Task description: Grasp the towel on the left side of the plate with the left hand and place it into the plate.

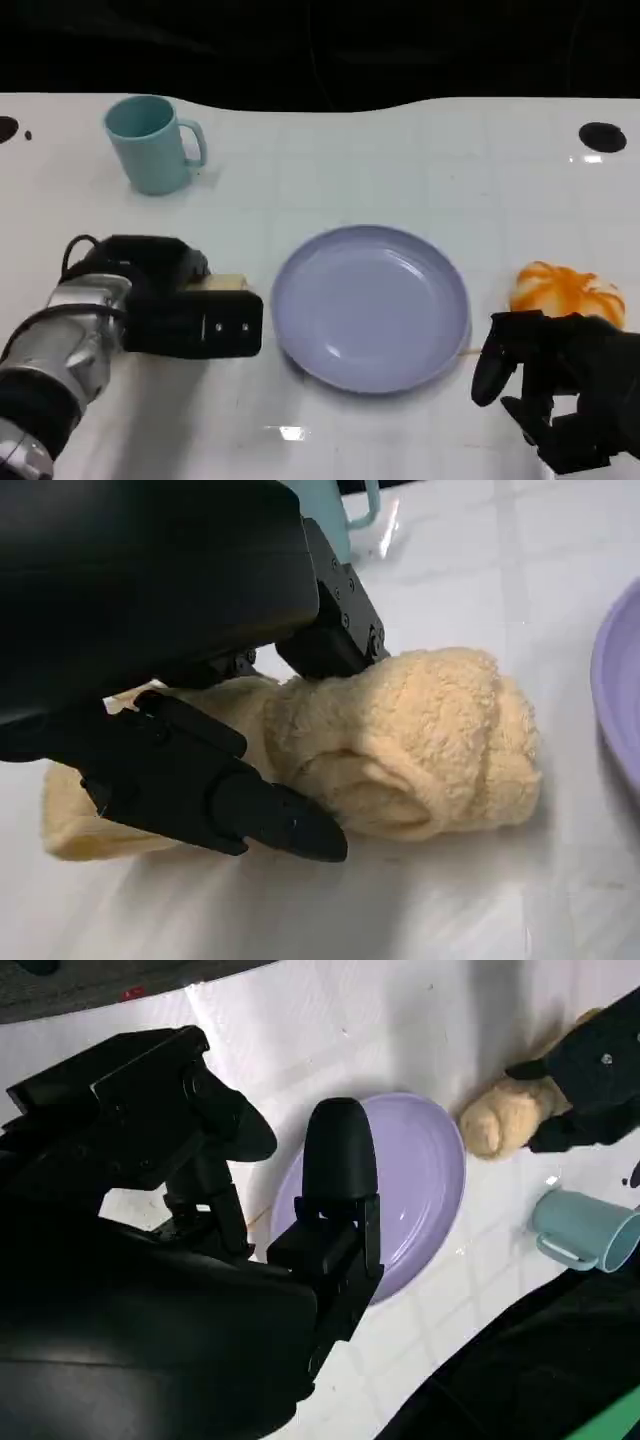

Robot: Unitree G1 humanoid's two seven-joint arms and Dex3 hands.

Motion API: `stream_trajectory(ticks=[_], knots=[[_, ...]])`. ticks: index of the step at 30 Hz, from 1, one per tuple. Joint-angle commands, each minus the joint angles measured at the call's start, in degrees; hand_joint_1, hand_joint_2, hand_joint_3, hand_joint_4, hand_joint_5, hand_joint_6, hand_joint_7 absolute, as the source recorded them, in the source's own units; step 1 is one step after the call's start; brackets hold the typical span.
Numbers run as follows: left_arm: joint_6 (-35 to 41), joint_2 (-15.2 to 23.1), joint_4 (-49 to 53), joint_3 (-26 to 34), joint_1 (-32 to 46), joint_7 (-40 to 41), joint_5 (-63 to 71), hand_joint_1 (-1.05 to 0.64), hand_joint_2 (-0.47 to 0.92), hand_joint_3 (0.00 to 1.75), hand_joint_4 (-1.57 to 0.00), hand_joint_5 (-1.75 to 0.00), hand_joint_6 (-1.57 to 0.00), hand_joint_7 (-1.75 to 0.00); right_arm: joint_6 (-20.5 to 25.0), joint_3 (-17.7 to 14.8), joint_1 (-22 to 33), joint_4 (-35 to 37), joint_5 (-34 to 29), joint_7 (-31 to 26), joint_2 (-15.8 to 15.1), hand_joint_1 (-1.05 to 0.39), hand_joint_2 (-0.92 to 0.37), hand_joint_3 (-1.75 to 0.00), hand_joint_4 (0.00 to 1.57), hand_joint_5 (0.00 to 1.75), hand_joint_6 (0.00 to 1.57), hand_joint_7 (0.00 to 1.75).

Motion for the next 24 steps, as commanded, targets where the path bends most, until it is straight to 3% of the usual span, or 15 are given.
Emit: stream_trajectory(ticks=[1, 2, 3, 5, 19, 24], knots=[[-5.41, 0.72, 1.62, 2.21, 2.24, 7.98, -2.42, -0.22, 0.92, 0.15, -0.86, -1.34, -1.07, -0.49, -0.96, -0.72, 0.36, 0.03, 0.53, 0.1, -0.41, 0.02, -0.55, -1.09, 0.71, 1.75, 0.7, 1.45], [-7.01, 0.73, 2.07, 2.6, 2.65, 10.78, -2.62, -0.19, 0.92, 0.16, -0.86, -1.57, -0.88, -1.08, -0.96, -0.71, 0.42, -0.03, 0.43, 0.07, -0.51, 0.01, -0.55, -1.1, 0.71, 1.75, 0.7, 1.45], [-8.07, 0.71, 2.54, 2.74, 2.83, 12.61, -2.68, -0.18, 0.92, 0.19, -0.88, -1.66, -0.78, -1.38, -0.81, -0.68, 0.45, -0.14, 0.32, 0.06, -0.57, 0.01, -0.55, -1.1, 0.71, 1.75, 0.7, 1.45], [-8.88, 0.56, 2.91, 2.97, 2.96, 14.47, -2.86, -0.18, 0.92, 0.26, -0.88, -1.73, -0.67, -1.65, -0.8, -0.63, 0.48, -0.22, 0.12, 0.08, -0.71, 0.01, -0.54, -1.1, 0.71, 1.75, 0.7, 1.45], [-8.71, 0.69, -7.8, 5.71, 5.17, 21.23, -3.06, -0.2, 0.83, 0.4, -0.86, -1.75, -0.56, -1.75, 0.19, -0.18, 0.26, -0.73, -0.22, 0.17, -0.71, 0.01, -0.57, -1.07, 0.7, 1.74, 0.7, 1.44], [-9.25, -0.05, -14.64, 6.19, 5.64, 20.12, -3.54, -0.2, 0.63, 0.81, -0.86, -1.75, -0.58, -1.75, 0.93, -0.35, 0.23, -1.15, 0.08, 0.26, -0.56, 0.01, -0.57, -1.07, 0.7, 1.75, 0.7, 1.44]])
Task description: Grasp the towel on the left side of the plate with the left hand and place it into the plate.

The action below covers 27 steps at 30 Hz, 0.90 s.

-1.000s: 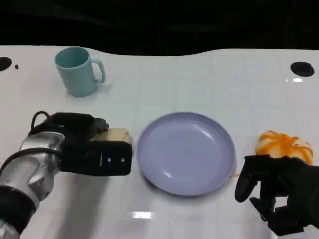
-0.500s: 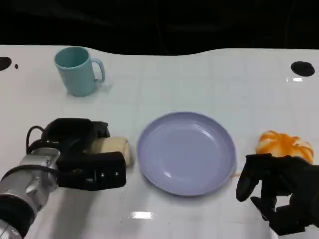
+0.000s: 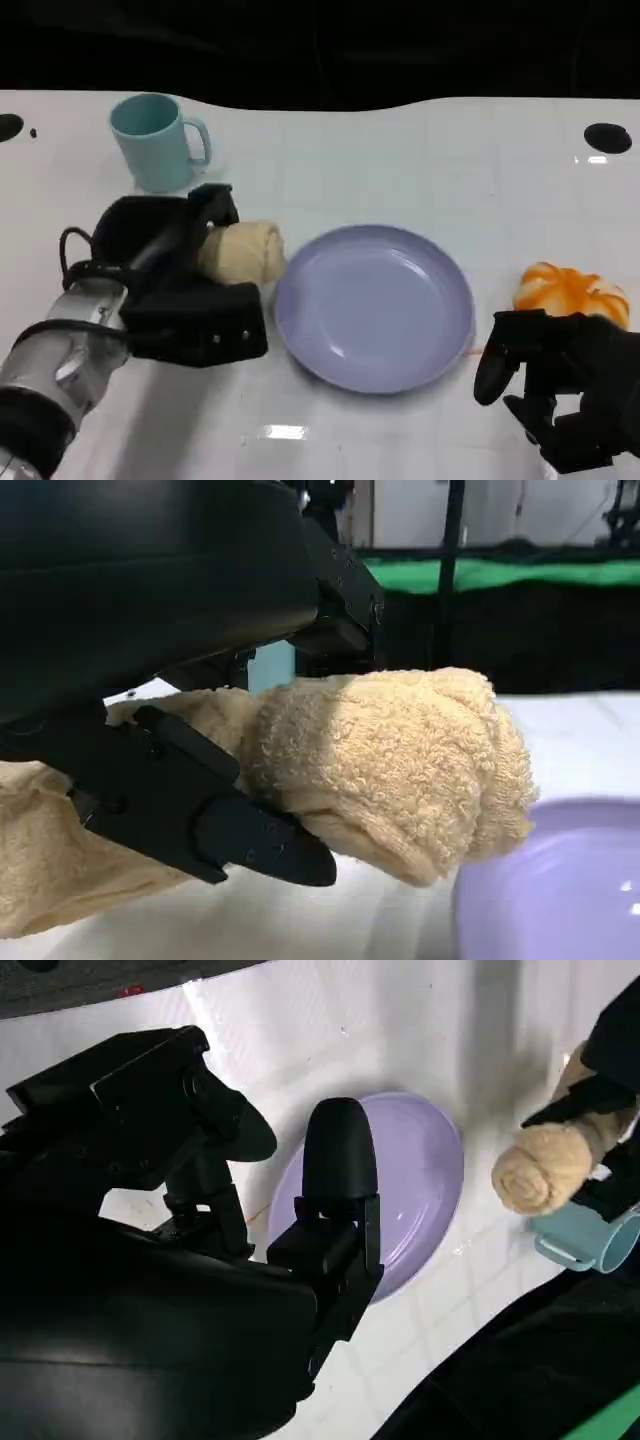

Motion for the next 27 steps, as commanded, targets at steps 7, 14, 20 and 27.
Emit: stream_trajectory(ticks=[7, 14, 20, 27], knots=[[-0.38, -3.01, -13.97, 0.13, 1.68, -5.42, -1.36, -0.24, 0.49, 1.02, -0.9, -1.75, -0.6, -1.73, 0.8, -0.21, -0.06, -0.77, 0.27, 0.24, -0.49, 0.01, -0.56, -1.08, 0.71, 1.75, 0.7, 1.45], [4.04, -7.91, -18.7, -2.96, 1.13, -10.32, 1.53, -0.21, 0.45, 0.98, -0.9, -1.75, -0.62, -1.75, 1.69, -0.2, 0.08, -1.52, 0.34, 0.55, -0.71, 0.01, -0.56, -1.08, 0.7, 1.74, 0.7, 1.44], [5.73, -11.31, -18.83, -4.85, 0.98, -13.45, 2.09, -0.21, 0.48, 1.0, -0.9, -1.75, -0.62, -1.75, 2.88, -0.06, -0.08, -2.21, 0.22, 0.65, -0.6, 0.01, -0.56, -1.08, 0.7, 1.74, 0.69, 1.45], [6.88, -13.44, -16.98, -6.35, 1.41, -14.51, 2.36, -0.2, 0.54, 0.85, -0.88, -1.75, -0.63, -1.69, 4.01, 0.17, -0.26, -2.9, 0.12, 0.65, -0.73, 0.0, -0.57, -1.07, 0.7, 1.72, 0.69, 1.44]])
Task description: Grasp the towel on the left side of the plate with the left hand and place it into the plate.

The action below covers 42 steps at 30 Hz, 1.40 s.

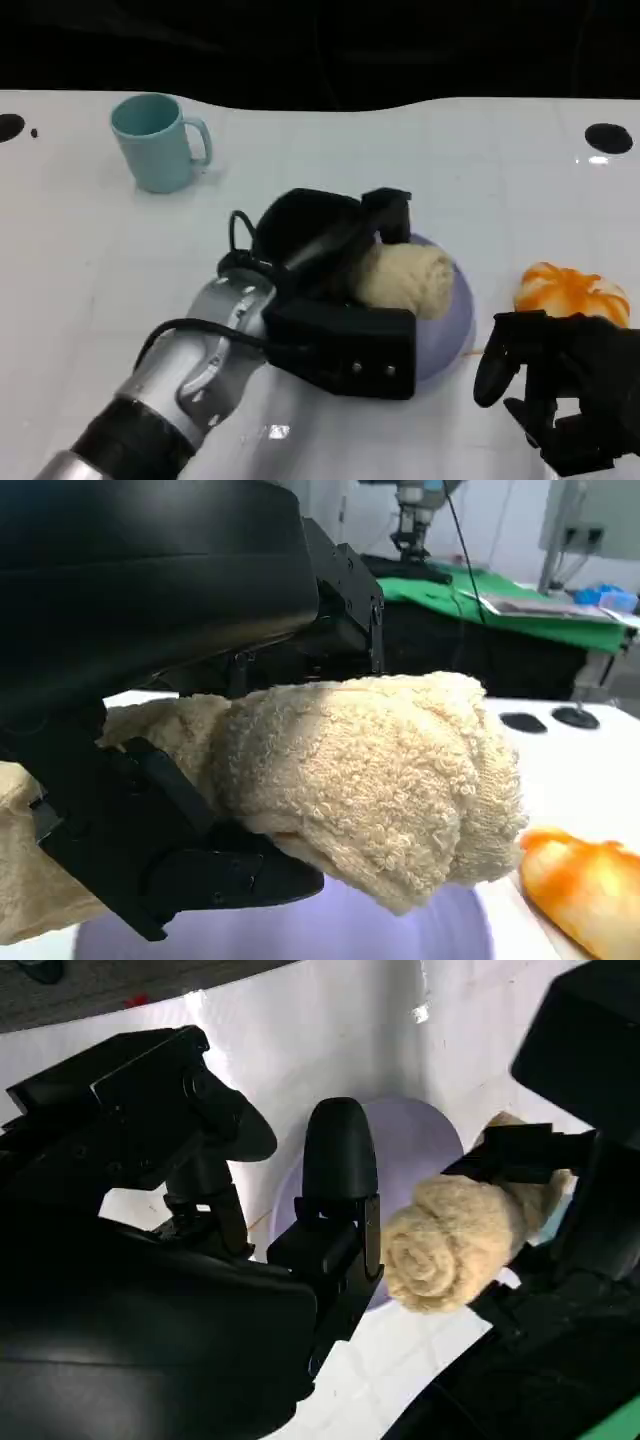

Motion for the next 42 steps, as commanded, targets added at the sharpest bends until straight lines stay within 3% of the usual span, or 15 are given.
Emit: stream_trajectory(ticks=[1, 4, 7, 9, 10, 13, 16, 24, 28, 33, 36, 42], knots=[[0.73, -0.31, 1.27, -0.14, 0.24, -1.28, -0.53, -0.21, 0.59, 0.77, -0.87, -1.75, -0.66, -1.53, 0.48, -0.02, -0.12, -0.79, 0.18, 0.2, -0.71, 0.0, -0.57, -1.07, 0.71, 1.73, 0.69, 1.44], [-0.05, 0.28, 1.17, 0.19, 0.59, -4.29, -2.61, -0.21, 0.75, 0.52, -0.71, -1.64, -0.77, -0.9, 0.52, -0.04, -0.1, -0.94, 0.2, 0.15, -0.68, 0.0, -0.57, -1.08, 0.7, 1.73, 0.69, 1.44], [-0.38, 1.72, 0.22, 0.25, 0.26, -8.26, -3.85, -0.26, 0.89, 0.22, -0.52, -1.33, -0.61, -0.35, 0.54, -0.05, -0.17, -0.82, 0.17, 0.29, -0.87, 0.0, -0.56, -1.08, 0.7, 1.74, 0.69, 1.44], [0.02, 2.34, -0.45, 0.38, 0.07, -9.78, -4.0, -0.31, 0.91, 0.13, -0.35, -1.24, -0.49, -0.17, 0.51, -0.11, -0.18, -0.67, 0.25, 0.36, -0.89, 0.0, -0.56, -1.08, 0.7, 1.74, 0.69, 1.45], [0.26, 2.51, -0.71, 0.43, 0.04, -10.23, -3.91, -0.37, 0.92, 0.1, -0.26, -0.96, -0.43, -0.09, 0.46, -0.14, -0.18, -0.6, 0.3, 0.39, -0.9, 0.0, -0.57, -1.07, 0.7, 1.74, 0.69, 1.44], [1.84, 3.13, -1.56, 0.22, -0.38, -11.57, -2.82, -0.48, 0.92, 0.08, -0.22, -0.59, -0.38, -0.02, 0.13, -0.25, -0.23, -0.18, 0.34, 0.62, -1.15, 0.0, -0.57, -1.07, 0.7, 1.74, 0.69, 1.44], [3.51, 3.83, -3.21, 0.19, -0.46, -13.41, -2.17, -0.55, 0.92, 0.08, -0.2, -0.52, -0.35, 0.0, -0.33, -0.36, -0.13, 0.2, 0.35, 0.64, -1.08, 0.0, -0.57, -1.07, 0.7, 1.75, 0.69, 1.44], [10.35, 7.39, -16.39, 4.48, 3.07, -26.06, -8.3, -0.52, 0.92, 0.12, -0.22, -0.53, -0.37, -0.02, -0.86, -0.64, 0.15, 0.57, 0.64, 0.54, -0.6, 0.01, -0.56, -1.08, 0.7, 1.74, 0.69, 1.45], [12.61, 8.95, -23.21, 9.36, 6.34, -28.81, -13.71, -0.45, 0.92, 0.17, -0.5, -0.64, -0.62, -0.12, -0.59, -0.53, -0.03, 0.63, 0.7, 0.52, -0.59, 0.01, -0.57, -1.07, 0.69, 1.74, 0.69, 1.45], [20.69, 9.77, -32.79, 16.45, 10.52, -34.37, -23.76, -0.39, 0.92, 0.27, -0.68, -0.59, -0.77, -0.11, -0.49, -0.48, -0.05, 0.41, 0.7, 0.52, -0.57, 0.01, -0.57, -1.06, 0.69, 1.74, 0.68, 1.45], [21.86, 10.27, -36.02, 20.76, 13.57, -35.69, -30.65, -0.36, 0.92, 0.27, -0.7, -0.82, -0.85, -0.1, -0.66, -0.17, -0.1, 0.3, 0.4, 0.49, -0.72, 0.02, -0.57, -1.07, 0.69, 1.74, 0.69, 1.46], [31.0, 10.09, -44.7, 27.42, 20.04, -34.73, -40.92, -0.27, 0.92, 0.27, -0.72, -0.89, -0.93, -0.13, -0.57, 0.1, -0.15, 0.14, 0.3, 0.51, -0.72, 0.01, -0.57, -1.07, 0.7, 1.73, 0.69, 1.45]])
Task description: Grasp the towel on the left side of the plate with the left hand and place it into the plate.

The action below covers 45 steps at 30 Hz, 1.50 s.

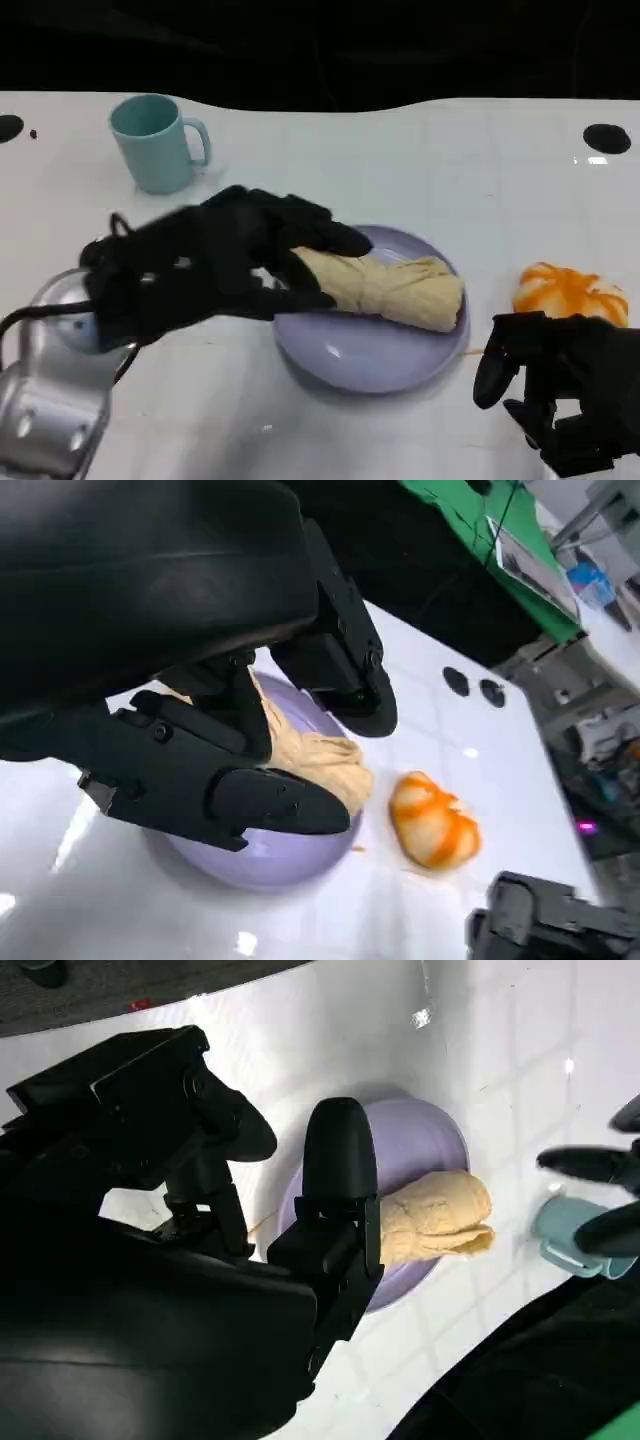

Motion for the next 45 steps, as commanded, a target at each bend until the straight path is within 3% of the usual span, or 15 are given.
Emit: stream_trajectory(ticks=[1, 3, 4, 6, 8, 15, 24, 33, 45], knots=[[7.2, -0.13, -7.01, 5.24, 5.09, 1.22, -6.8, -0.25, 0.92, 0.27, -0.73, -0.9, -0.94, -0.13, 0.06, 0.15, -0.03, -0.39, -0.02, -0.01, -0.68, 0.01, -0.57, -1.06, 0.7, 1.73, 0.69, 1.45], [12.38, -1.97, -10.97, 9.05, 8.13, 2.45, -12.29, -0.15, 0.7, 0.77, -0.7, -1.22, -0.96, -0.37, 0.08, 0.12, -0.05, -0.47, -0.01, 0.01, -0.72, 0.01, -0.57, -1.06, 0.7, 1.73, 0.69, 1.44], [14.32, -2.41, -12.29, 10.14, 8.98, 3.04, -14.19, -0.12, 0.56, 1.05, -0.69, -1.35, -0.87, -0.66, 0.07, 0.1, -0.06, -0.49, -0.01, 0.02, -0.74, 0.01, -0.57, -1.06, 0.7, 1.73, 0.69, 1.44], [22.44, -4.43, -16.6, 13.27, 11.12, 5.24, -19.62, -0.09, 0.47, 1.27, -0.72, -1.52, -0.81, -0.99, -0.16, -0.04, -0.1, -0.35, 0.01, 0.09, -0.82, 0.01, -0.57, -1.06, 0.71, 1.74, 0.7, 1.44], [29.97, -5.85, -20.29, 16.06, 12.54, 7.41, -24.47, -0.1, 0.45, 1.33, -0.75, -1.62, -0.8, -1.19, -0.36, -0.2, -0.13, -0.23, 0.13, 0.19, -0.86, 0.01, -0.56, -1.07, 0.71, 1.74, 0.7, 1.44], [43.83, -8.36, -25.4, 22.27, 15.48, 13.02, -36.28, -0.15, 0.65, 1.08, -0.74, -1.68, -0.73, -1.39, -1.72, -0.99, -0.17, 0.87, 0.71, 0.6, -1.11, 0.01, -0.54, -1.11, 0.72, 1.73, 0.71, 1.45], [41.1, -6.32, -17.47, 20.39, 16.82, 15.52, -36.16, -0.17, 0.66, 1.04, -0.76, -1.75, -0.65, -1.66, -2.59, -1.07, 0.33, 1.38, 0.47, 0.63, -1.28, 0.01, -0.54, -1.12, 0.71, 1.74, 0.7, 1.45], [39.13, -3.98, -12.72, 19.36, 16.29, 16.24, -35.9, -0.17, 0.65, 1.06, -0.76, -1.75, -0.63, -1.69, -5.31, -1.13, 0.2, 3.28, 0.91, 0.45, -0.58, 0.03, -0.56, -1.09, 0.7, 1.75, 0.69, 1.45], [38.48, -1.3, -12.71, 19.02, 16.49, 16.4, -36.99, -0.13, 0.68, 1.08, -0.76, -1.75, -0.64, -1.67, -5.61, -0.46, -0.11, 3.28, 0.11, 0.39, -0.65, 0.02, -0.57, -1.08, 0.71, 1.75, 0.68, 1.47]])
